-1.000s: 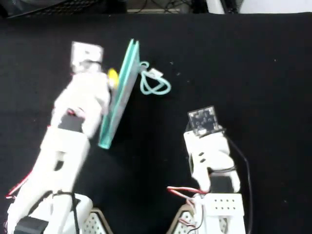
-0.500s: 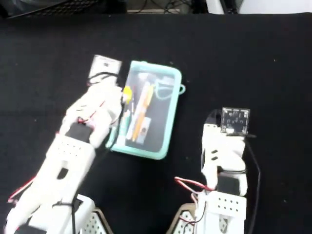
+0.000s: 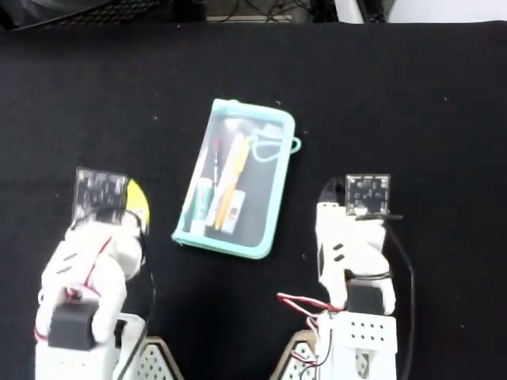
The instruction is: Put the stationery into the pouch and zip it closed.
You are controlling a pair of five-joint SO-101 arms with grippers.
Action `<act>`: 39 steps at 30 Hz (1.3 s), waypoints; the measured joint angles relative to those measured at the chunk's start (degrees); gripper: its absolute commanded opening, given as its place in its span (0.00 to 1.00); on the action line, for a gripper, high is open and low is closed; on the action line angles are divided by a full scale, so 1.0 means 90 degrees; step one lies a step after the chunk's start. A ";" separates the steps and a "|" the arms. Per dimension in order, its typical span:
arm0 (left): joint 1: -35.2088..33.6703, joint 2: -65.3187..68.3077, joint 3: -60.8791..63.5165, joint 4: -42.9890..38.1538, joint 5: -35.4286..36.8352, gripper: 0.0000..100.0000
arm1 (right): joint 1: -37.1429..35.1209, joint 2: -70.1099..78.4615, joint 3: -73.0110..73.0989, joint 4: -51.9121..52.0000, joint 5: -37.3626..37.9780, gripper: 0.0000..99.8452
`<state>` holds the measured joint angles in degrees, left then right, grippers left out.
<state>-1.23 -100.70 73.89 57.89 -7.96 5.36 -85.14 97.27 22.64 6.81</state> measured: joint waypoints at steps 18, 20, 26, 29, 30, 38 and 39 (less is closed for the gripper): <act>-0.1328 0.0274 0.1905 0.0654 -0.0215 0.03 | -0.2266 0.0000 0.0000 0.1006 0.0000 0.01; -0.1524 0.0274 0.2071 0.0654 -0.0215 0.03 | -0.2276 0.0000 0.0000 0.1524 0.0000 0.01; -0.1739 0.0322 0.2520 0.0684 -0.0215 0.03 | -0.2315 0.0000 0.0000 0.3341 -0.0029 0.01; -0.1758 0.0313 0.2540 0.0957 -0.0215 0.03 | -0.2315 0.0000 0.0000 0.3653 -0.0049 0.02; -0.1768 0.0313 0.2540 0.1045 -0.0215 0.03 | -0.2315 0.0000 0.0000 0.3692 -0.0049 0.02; -0.1768 0.0313 0.2540 0.1309 0.0274 0.03 | -0.2315 0.0000 0.0000 0.3937 -0.1270 0.01; -0.1768 0.0313 0.2540 0.1309 0.0449 0.03 | -0.2315 0.0000 0.0000 0.4005 -0.1319 0.01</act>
<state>-17.14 -97.89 96.75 69.67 -3.91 -15.47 -85.14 97.27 58.68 -5.05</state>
